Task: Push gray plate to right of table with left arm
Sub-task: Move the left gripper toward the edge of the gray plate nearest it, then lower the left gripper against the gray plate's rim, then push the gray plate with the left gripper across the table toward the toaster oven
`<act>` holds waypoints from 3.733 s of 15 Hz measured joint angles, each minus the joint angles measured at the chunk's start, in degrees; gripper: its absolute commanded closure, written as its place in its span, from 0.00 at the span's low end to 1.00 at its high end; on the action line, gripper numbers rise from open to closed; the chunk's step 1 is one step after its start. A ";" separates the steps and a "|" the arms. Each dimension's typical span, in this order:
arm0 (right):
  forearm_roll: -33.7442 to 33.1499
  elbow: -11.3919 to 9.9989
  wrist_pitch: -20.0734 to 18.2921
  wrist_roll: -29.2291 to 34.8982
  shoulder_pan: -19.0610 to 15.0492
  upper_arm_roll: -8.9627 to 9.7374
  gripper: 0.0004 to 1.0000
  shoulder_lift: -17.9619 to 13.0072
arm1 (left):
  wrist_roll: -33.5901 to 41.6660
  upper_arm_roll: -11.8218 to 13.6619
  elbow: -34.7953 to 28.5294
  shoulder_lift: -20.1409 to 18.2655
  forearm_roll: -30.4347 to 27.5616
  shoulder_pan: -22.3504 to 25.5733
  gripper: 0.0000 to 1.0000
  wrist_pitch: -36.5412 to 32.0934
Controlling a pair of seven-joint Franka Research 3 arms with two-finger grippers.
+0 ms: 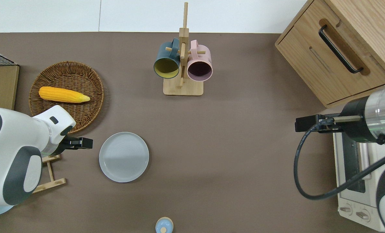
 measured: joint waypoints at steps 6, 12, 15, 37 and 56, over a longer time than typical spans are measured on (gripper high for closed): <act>0.00 0.00 0.00 0.00 0.00 0.00 0.00 0.00 | 0.00 0.17 -6.82 2.80 -0.01 0.12 0.01 9.57; 0.00 0.00 0.00 0.00 0.00 0.00 0.00 0.00 | 0.00 0.20 -12.41 3.52 -1.76 0.12 0.01 16.29; 0.00 0.00 0.00 0.00 0.00 0.00 0.00 0.00 | 0.00 0.20 -15.62 3.56 -3.36 0.12 0.04 20.59; 0.00 0.00 0.00 0.00 0.00 0.00 0.00 0.00 | -2.18 -1.52 -18.53 2.44 -10.86 0.08 1.00 22.80; 0.00 0.00 0.00 0.00 0.00 0.00 0.00 0.00 | -11.33 -8.75 -19.19 2.47 -10.87 0.05 1.00 25.14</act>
